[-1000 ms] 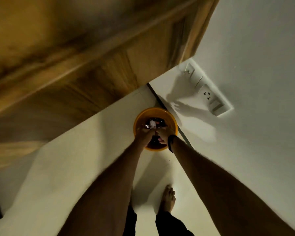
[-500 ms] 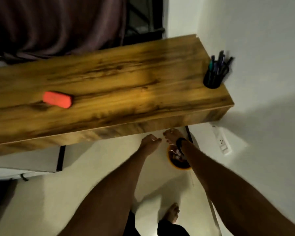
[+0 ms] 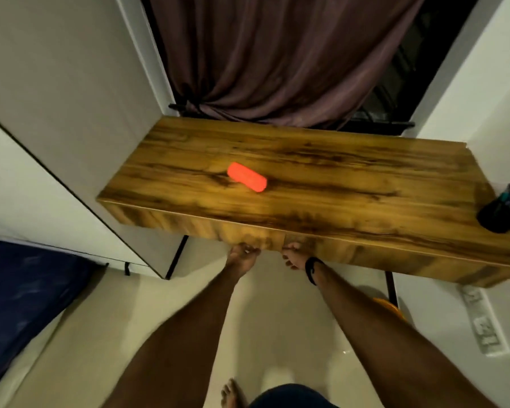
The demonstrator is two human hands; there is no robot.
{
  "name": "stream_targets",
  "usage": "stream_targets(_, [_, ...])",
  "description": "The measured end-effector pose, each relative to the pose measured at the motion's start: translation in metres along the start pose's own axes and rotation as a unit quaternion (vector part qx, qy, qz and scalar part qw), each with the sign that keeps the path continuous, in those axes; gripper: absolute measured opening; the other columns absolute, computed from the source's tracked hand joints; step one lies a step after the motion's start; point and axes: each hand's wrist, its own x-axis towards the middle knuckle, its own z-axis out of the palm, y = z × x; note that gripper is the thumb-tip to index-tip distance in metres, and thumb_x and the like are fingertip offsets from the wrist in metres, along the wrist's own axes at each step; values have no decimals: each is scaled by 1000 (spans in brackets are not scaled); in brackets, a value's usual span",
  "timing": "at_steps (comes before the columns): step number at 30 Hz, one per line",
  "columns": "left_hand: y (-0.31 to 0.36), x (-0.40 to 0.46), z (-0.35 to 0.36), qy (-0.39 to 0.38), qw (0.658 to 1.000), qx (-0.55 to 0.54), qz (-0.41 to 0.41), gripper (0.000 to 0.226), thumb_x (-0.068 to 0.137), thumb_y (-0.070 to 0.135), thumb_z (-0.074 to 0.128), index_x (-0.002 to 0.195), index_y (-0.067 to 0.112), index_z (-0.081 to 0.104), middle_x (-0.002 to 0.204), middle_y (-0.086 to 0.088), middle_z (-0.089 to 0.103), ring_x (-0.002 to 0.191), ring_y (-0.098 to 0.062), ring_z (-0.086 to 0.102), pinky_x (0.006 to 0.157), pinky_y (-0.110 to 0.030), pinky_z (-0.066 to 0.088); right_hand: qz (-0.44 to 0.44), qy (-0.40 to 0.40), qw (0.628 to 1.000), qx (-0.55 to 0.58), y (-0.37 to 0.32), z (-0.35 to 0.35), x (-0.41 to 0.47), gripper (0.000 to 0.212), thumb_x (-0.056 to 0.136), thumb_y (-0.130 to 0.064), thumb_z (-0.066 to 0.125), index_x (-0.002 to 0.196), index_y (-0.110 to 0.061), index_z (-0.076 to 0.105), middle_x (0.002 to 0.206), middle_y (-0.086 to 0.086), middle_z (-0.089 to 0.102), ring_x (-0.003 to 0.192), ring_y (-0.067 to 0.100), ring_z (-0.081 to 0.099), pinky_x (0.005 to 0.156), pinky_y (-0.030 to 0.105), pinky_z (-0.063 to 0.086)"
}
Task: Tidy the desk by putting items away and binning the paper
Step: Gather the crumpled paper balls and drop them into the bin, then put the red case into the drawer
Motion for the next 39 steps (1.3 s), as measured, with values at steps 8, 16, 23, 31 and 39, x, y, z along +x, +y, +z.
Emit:
stream_targets(8, [-85,26,-121,26,980,-174,-89,40,87,31,67,118,6,59,93,-10,63,84,-23,60,66,-32,52,16,-58,998,21,-76,137,-2,23,95,-26,56,112,-13,63,106,6,67,91,20,65,67,25,53])
stream_targets(16, [-112,87,-176,41,944,-288,-158,45,89,37,65,119,5,58,95,-11,62,91,-25,63,72,-35,53,77,-96,984,128,-115,196,63,27,98,-27,52,116,-9,60,113,10,68,95,23,66,77,30,54])
stream_targets(23, [-112,130,-205,-3,892,-406,-199,58,93,47,54,134,6,45,120,-19,55,111,-31,57,92,-40,47,188,-80,909,363,-122,225,109,31,100,-34,47,121,-12,49,116,16,62,87,26,62,70,33,53])
stream_targets(31, [-127,202,-214,-53,809,-511,-284,83,91,66,37,149,8,27,149,-20,39,135,-34,43,108,-46,36,234,28,781,578,-122,258,153,62,99,-48,43,144,-7,31,131,22,51,105,36,58,94,46,47])
stream_targets(39, [-158,279,-208,-89,763,-575,-283,94,84,79,23,148,12,34,152,-13,39,143,-31,31,116,-44,23,194,129,663,712,-116,293,197,62,90,-69,27,110,-18,57,145,13,47,142,31,34,117,49,18])
